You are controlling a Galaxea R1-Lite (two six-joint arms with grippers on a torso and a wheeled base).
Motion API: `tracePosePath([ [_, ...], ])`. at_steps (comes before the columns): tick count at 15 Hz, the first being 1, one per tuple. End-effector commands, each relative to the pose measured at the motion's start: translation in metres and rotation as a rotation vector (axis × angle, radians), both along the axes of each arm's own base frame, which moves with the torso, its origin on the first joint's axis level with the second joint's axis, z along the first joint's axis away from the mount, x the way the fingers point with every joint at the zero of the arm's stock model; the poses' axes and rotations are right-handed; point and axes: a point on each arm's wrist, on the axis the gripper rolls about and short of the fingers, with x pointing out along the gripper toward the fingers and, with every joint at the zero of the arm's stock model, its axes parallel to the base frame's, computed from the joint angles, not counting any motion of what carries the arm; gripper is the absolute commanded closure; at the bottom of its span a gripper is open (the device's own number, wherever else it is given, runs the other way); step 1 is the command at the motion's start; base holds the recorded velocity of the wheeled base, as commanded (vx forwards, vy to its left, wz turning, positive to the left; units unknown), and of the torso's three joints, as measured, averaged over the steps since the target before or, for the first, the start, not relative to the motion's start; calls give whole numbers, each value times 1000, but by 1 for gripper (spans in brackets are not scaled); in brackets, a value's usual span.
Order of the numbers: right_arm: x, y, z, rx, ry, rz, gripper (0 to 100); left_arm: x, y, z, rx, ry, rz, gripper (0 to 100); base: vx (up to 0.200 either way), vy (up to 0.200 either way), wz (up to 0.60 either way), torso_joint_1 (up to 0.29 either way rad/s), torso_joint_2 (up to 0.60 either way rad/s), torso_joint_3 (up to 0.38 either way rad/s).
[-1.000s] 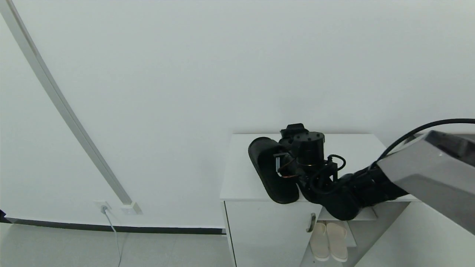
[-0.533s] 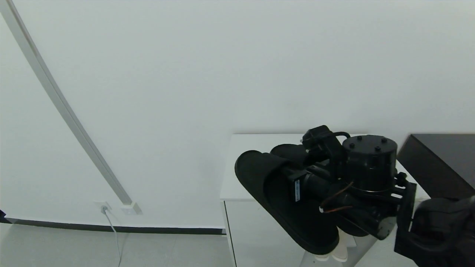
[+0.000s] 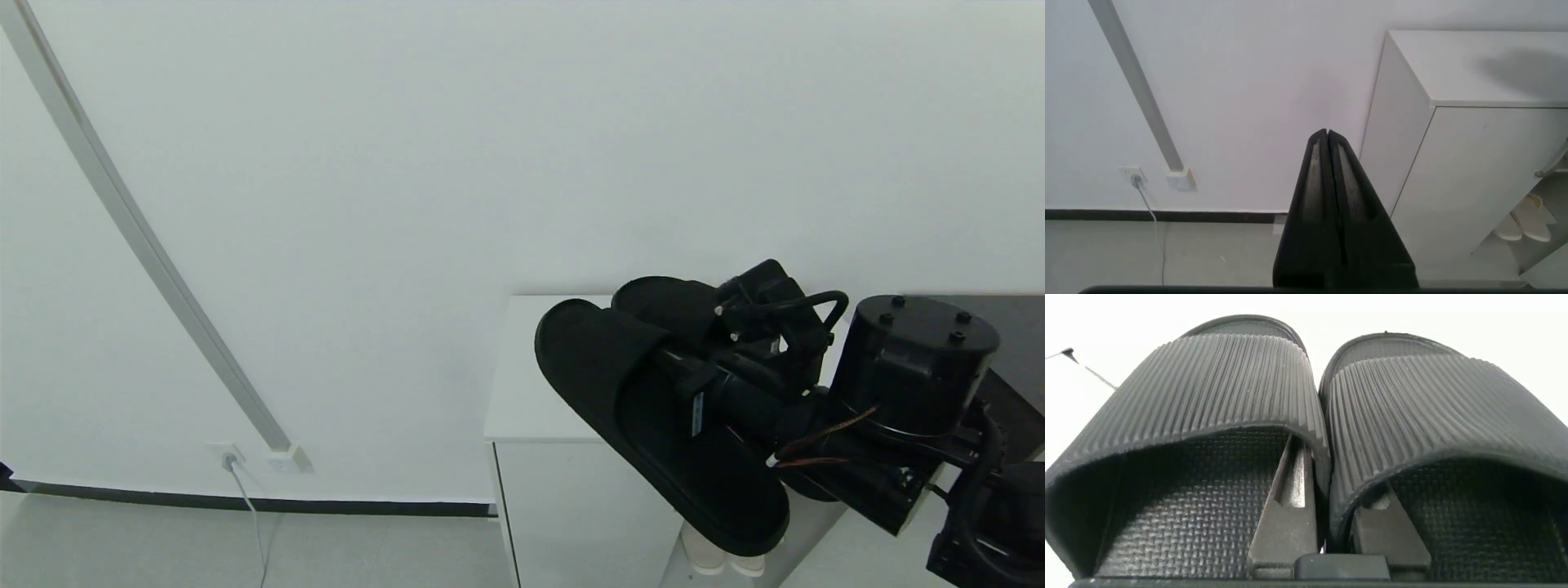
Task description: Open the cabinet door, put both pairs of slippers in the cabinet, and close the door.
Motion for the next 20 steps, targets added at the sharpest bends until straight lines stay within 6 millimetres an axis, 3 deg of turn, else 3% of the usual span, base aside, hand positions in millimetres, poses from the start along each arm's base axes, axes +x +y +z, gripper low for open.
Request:
tracePosePath([
  [1, 2, 1, -4, -10, 10, 6, 100, 0, 0, 0, 0, 1, 1, 100, 0, 0, 0, 0, 0, 0],
  [3, 3, 1, -5, -10, 12, 5, 100, 0, 0, 0, -3, 1, 1, 100, 0, 0, 0, 0, 0, 0],
  [13, 1, 0, -9, -20, 25, 3, 100, 0, 0, 0, -3, 1, 1, 100, -200, 0, 0, 1, 2, 1],
  [20, 5, 6, -23, -52, 63, 10, 100, 0, 0, 0, -6, 1, 1, 100, 0, 0, 0, 0, 0, 0],
])
